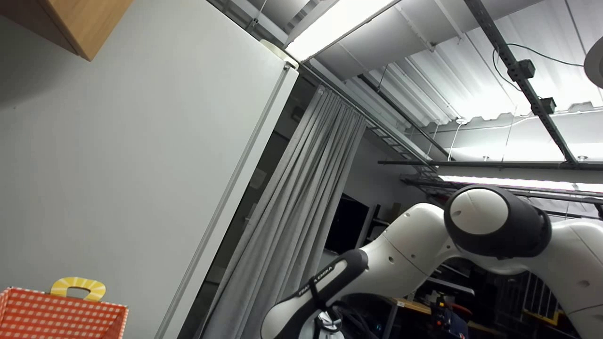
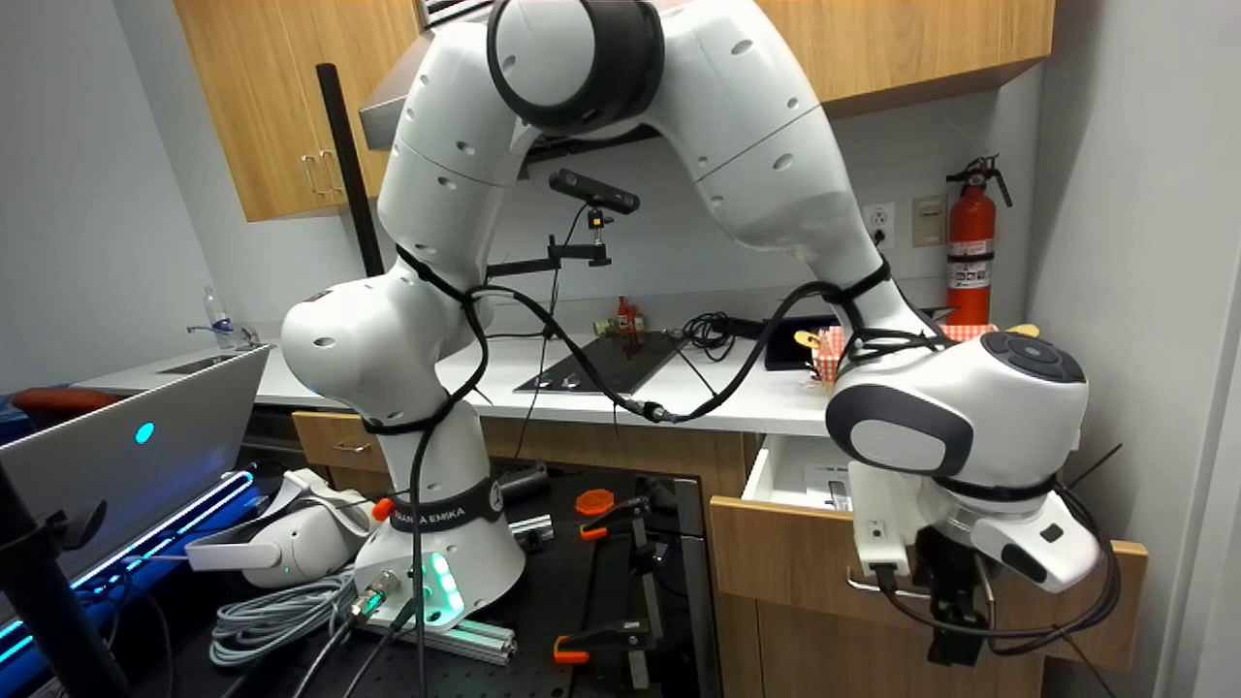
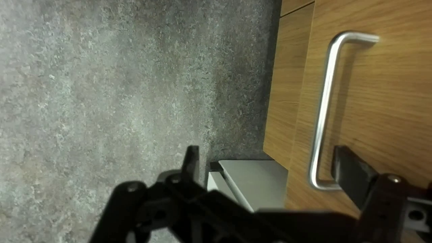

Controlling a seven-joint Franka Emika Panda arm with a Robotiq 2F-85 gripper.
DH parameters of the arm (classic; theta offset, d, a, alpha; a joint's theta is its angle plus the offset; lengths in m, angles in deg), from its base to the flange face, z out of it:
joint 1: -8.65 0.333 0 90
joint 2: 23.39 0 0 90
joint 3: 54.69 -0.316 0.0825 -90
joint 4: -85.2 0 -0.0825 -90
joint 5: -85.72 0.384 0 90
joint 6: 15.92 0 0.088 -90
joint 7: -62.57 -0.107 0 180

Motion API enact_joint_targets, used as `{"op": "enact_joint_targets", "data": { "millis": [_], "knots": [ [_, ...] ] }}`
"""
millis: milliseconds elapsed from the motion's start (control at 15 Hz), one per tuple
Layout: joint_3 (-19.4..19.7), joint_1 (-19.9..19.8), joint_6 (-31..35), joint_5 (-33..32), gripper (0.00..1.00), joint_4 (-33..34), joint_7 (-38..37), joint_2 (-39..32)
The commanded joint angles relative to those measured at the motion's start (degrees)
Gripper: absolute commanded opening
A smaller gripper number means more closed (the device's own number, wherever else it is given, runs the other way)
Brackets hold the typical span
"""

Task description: Open the top drawer of the lower cupboard

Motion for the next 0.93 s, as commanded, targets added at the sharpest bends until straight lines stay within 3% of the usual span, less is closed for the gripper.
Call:
{"op": "enact_joint_targets", "data": {
  "millis": [0,267,533,600,733,867],
  "knots": [
    [-6.53,-3.71,-1.07,4.40,1.00,-7.81,9.70,12.29],
    [-13.55,-5.76,-4.75,18.12,1.00,-10.19,22.19,21.78],
    [-10.00,0.68,-11.93,25.30,0.99,-9.99,28.45,26.15],
    [-8.82,2.18,-13.32,25.62,0.74,-9.86,29.00,26.35],
    [-6.77,5.09,-14.14,24.85,0.68,-9.73,29.05,25.37],
    [-5.55,7.32,-13.41,24.51,0.52,-9.43,29.40,23.34]
  ]
}}
